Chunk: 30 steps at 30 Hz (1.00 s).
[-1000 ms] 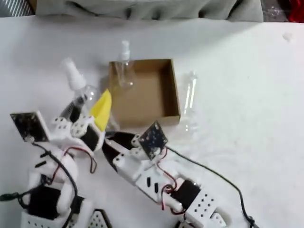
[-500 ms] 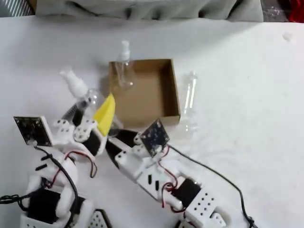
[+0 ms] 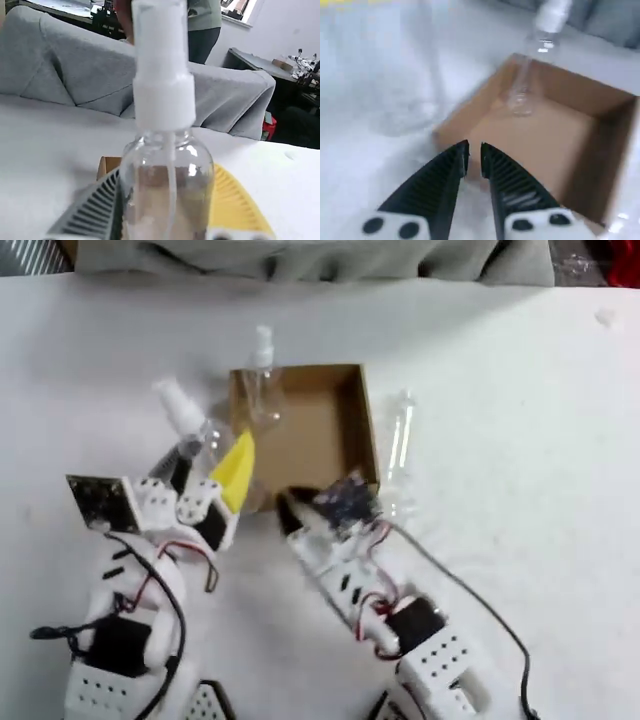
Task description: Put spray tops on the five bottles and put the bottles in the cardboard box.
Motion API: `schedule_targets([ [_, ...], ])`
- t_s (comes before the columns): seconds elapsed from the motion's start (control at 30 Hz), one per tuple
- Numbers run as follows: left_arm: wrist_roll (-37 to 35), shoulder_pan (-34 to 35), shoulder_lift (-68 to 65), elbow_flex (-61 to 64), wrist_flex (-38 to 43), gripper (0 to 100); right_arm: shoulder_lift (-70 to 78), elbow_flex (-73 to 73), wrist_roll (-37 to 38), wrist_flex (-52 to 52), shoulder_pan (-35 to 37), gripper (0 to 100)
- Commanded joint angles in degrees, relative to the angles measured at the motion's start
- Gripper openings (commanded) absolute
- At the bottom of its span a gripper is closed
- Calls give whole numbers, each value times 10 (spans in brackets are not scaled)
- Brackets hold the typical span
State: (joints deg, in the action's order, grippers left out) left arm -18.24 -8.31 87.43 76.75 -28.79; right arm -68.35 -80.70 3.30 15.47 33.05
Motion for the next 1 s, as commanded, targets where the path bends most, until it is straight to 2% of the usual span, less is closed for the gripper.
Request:
schedule_targets([
  [0.0,9,4,-74,-20,55,21,-7,44,-36,-13,-88,15],
  [0.1,9,4,-140,-49,83,21,-7,42,-92,-42,-131,15],
  [0.4,10,1,-282,-55,248,21,-7,42,-94,-43,-180,15],
  [0.6,17,-1,-378,-59,389,21,-6,38,-94,-43,-181,15],
  [0.77,95,-6,-475,-59,515,21,-6,36,-94,-42,-177,15],
  [0.97,102,-10,-549,-60,564,21,-6,35,-95,-42,-176,15],
])
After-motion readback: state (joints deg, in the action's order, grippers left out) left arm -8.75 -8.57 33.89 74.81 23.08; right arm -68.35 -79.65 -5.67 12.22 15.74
